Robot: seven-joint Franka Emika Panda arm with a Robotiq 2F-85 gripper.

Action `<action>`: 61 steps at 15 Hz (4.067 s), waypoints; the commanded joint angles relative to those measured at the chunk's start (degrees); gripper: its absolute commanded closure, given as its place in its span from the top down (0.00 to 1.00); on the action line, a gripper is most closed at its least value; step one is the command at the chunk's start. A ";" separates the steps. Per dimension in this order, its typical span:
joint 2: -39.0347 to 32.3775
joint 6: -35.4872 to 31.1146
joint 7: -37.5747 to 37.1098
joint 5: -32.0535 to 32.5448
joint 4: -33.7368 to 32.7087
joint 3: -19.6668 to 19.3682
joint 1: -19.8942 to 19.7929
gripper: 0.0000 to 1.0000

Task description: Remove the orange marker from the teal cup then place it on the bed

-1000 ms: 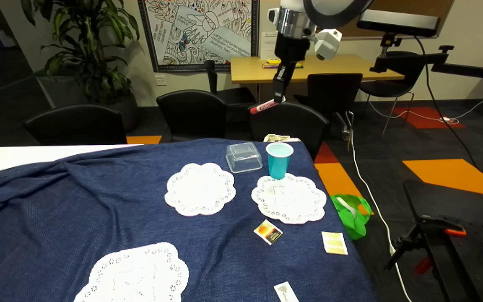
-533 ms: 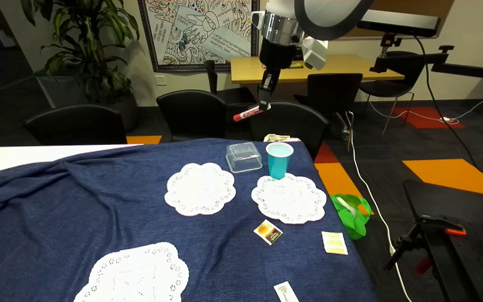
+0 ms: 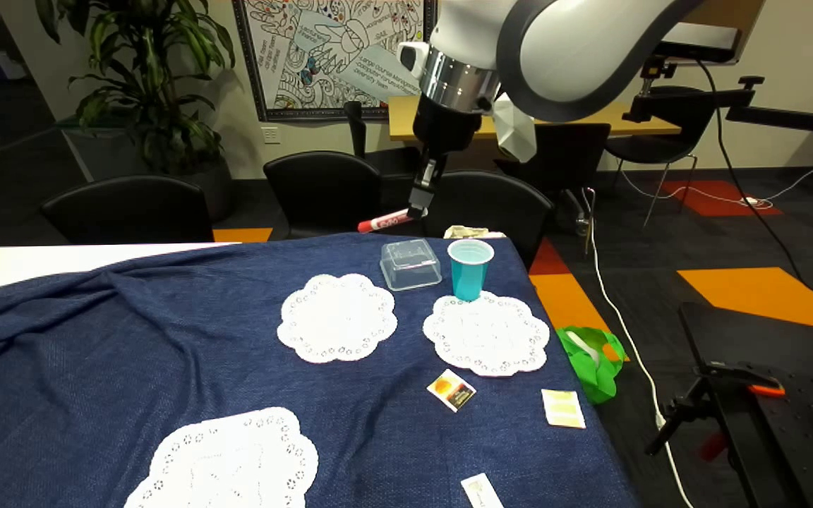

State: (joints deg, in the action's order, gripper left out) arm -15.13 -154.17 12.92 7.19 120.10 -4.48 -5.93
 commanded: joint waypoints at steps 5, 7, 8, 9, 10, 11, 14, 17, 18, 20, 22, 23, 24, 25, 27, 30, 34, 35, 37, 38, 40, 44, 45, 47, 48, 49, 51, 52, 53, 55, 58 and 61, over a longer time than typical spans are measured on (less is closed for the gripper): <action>-0.16 -0.53 -0.17 0.16 1.04 0.41 0.37 0.05; -1.46 -4.88 6.22 -5.05 1.20 3.34 -2.12 0.05; -1.83 -6.26 9.22 -7.46 1.14 4.83 -3.13 0.05; -2.30 -8.00 13.01 -10.05 1.09 6.79 -4.46 0.05; -2.91 -9.56 16.87 -12.41 1.01 8.97 -5.94 0.05; -3.41 -10.52 21.21 -14.98 0.87 11.63 -7.85 0.05; -5.07 -10.64 34.92 -23.80 0.01 19.47 -13.54 0.05; -6.41 -7.55 44.61 -28.66 -0.99 24.52 -17.95 0.05; -6.71 -5.78 46.72 -29.49 -1.36 24.27 -17.84 0.05; -7.34 -3.04 49.57 -29.85 -1.81 23.34 -17.62 0.05; -8.21 -0.05 50.66 -29.09 -2.77 21.51 -16.53 0.05; -8.66 1.29 50.98 -28.54 -3.28 20.62 -15.99 0.05; -9.31 2.57 51.62 -28.17 -3.98 19.96 -15.56 0.05; -9.95 3.69 52.22 -27.72 -4.70 19.33 -15.12 0.05; -11.36 5.19 53.77 -27.12 -6.17 18.24 -14.32 0.05; -13.52 7.57 54.35 -25.99 -8.73 16.67 -12.94 0.05; -15.94 12.62 51.87 -21.52 -12.40 13.53 -10.03 0.05; -16.71 13.90 51.83 -20.57 -13.48 13.01 -9.51 0.05; -18.37 15.55 51.96 -18.98 -15.55 12.13 -8.52 0.05; -19.19 15.96 52.05 -18.39 -16.45 11.82 -8.13 0.05; -20.37 16.15 52.17 -17.29 -17.66 11.59 -7.60 0.07; -20.73 15.25 51.37 -17.05 -18.25 11.48 -7.15 0.60; -19.84 14.81 51.49 -17.29 -17.63 11.56 -7.30 0.69; -18.16 14.71 52.00 -17.79 -16.82 11.86 -7.80 0.84; -17.06 14.53 51.80 -17.83 -16.25 11.74 -7.82 0.91; -16.04 14.45 51.81 -17.89 -15.77 11.69 -7.88 0.99; -13.97 13.94 51.96 -18.18 -14.81 11.67 -7.95 1.00; -12.74 13.97 51.66 -18.14 -14.24 11.45 -7.83 1.00; -11.65 13.72 51.71 -18.35 -13.65 11.46 -7.80 1.00; -8.75 13.90 51.01 -18.50 -11.99 11.06 -7.62 1.00; -4.58 13.35 49.45 -18.97 -9.14 10.50 -7.39 1.00; -1.10 13.13 48.11 -19.52 -6.58 9.91 -7.10 1.00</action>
State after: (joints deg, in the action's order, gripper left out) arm -21.51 -140.33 62.71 -11.36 108.68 6.67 -13.98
